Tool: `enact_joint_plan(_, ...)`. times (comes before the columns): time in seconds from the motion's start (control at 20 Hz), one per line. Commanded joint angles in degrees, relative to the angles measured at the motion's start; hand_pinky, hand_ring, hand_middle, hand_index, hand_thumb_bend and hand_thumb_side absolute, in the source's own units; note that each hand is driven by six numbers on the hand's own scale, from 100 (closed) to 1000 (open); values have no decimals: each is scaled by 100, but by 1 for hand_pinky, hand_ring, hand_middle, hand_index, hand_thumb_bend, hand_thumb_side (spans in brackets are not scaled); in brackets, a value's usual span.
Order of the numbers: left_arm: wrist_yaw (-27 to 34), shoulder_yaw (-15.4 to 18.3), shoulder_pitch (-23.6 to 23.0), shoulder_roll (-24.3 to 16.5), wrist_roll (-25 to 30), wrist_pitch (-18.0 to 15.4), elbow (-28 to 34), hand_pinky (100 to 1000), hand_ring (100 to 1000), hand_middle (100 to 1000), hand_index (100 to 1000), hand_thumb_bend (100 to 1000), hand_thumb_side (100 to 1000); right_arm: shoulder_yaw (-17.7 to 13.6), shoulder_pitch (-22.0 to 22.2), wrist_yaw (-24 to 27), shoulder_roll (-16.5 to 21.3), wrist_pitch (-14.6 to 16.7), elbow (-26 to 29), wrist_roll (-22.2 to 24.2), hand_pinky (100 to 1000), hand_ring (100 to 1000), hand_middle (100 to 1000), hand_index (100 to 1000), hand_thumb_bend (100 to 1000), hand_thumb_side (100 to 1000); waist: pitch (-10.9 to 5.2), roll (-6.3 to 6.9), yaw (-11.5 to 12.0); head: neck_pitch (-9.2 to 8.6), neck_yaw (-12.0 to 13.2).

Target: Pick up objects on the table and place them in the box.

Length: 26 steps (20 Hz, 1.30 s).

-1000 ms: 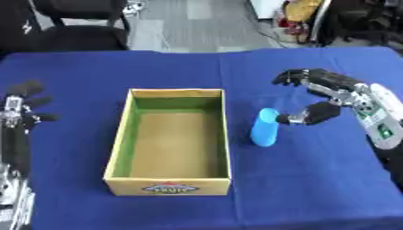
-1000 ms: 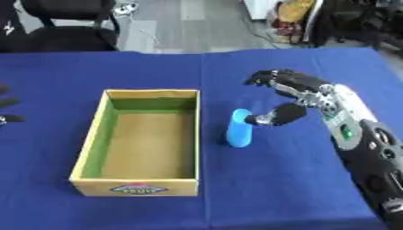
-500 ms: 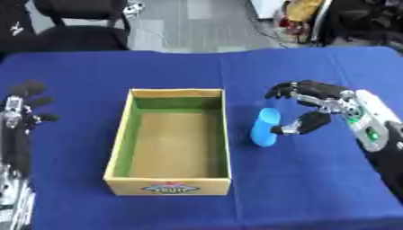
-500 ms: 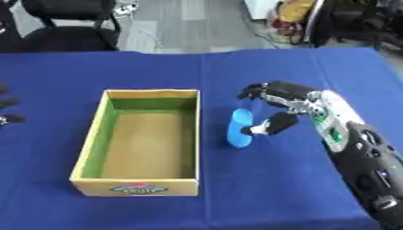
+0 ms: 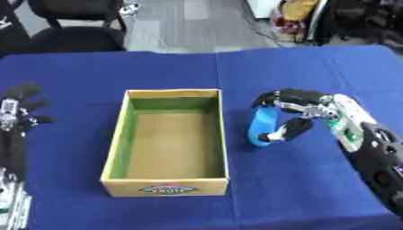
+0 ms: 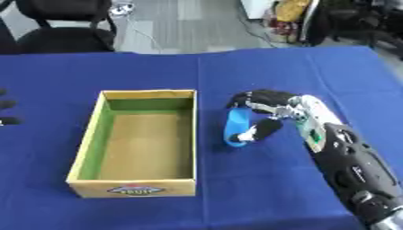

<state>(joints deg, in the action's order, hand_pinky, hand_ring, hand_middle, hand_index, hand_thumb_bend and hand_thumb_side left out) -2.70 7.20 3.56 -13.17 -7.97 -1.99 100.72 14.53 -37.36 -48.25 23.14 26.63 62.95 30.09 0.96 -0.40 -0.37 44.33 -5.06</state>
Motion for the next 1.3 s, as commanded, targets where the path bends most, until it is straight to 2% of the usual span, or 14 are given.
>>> enact_joint_plan(0.05, 23, -18, 50, -34, 18, -15, 76, 561, 706, 785, 870, 503, 1000, -10, -173, -62, 30, 62, -21, -31, 768, 813, 859, 924, 508, 678, -58, 17, 11, -21, -82)
enact_joint_plan(0.4, 27, -26, 57, -26, 25, -15, 77, 562, 707, 785, 869, 501, 1000, 12, -180, -125, 9, 128, -88, -64, 714, 794, 846, 917, 494, 661, -54, 13, 30, -21, -96)
enact_joint_plan(0.85, 27, -30, 63, -19, 29, -12, 78, 562, 707, 785, 868, 500, 1000, -72, -121, -224, 58, 113, -150, -129, 717, 795, 845, 917, 486, 662, -52, 10, 39, -21, -102)
enact_joint_plan(1.3, 27, -26, 64, -21, 28, -11, 77, 564, 708, 786, 867, 498, 1000, -190, 14, -257, 183, 20, -159, -169, 628, 752, 824, 903, 464, 640, -43, 9, 30, -21, -87)
